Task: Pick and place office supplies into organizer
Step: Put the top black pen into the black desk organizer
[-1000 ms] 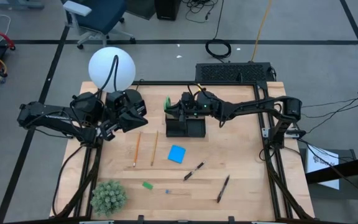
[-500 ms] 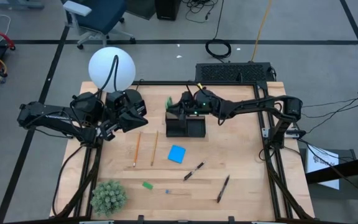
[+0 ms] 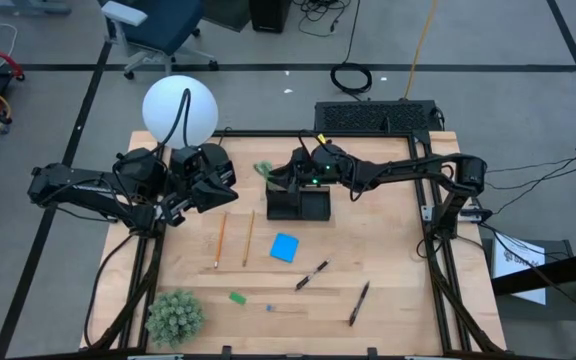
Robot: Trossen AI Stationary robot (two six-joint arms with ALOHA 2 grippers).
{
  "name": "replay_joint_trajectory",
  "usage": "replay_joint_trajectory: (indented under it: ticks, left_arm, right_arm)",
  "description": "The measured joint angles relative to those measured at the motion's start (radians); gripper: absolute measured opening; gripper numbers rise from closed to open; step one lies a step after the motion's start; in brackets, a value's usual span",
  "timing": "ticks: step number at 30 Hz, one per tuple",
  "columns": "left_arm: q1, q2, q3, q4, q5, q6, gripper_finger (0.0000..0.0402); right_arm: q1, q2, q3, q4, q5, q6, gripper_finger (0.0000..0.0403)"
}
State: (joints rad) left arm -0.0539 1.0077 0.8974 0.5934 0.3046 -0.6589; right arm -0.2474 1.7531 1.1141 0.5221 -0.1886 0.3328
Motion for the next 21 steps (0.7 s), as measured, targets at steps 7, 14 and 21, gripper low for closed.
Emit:
replay_joint_trajectory:
  ticks: [7,14,21]
  left_arm:
    - [0.0,0.0,0.0,0.0,0.0,0.0,0.0021]
    - [0.0,0.0,0.0,0.0,0.0,0.0,0.0021]
    - [0.0,0.0,0.0,0.0,0.0,0.0,0.0021]
  right_arm:
    - [0.0,-0.037,0.0,-0.004,-0.082,-0.004,0.0103]
    - [0.008,-0.126,0.0,-0.062,-0.158,-0.018,0.0102]
    - [0.047,-0.236,0.0,-0.207,-0.157,-0.15,0.0104]
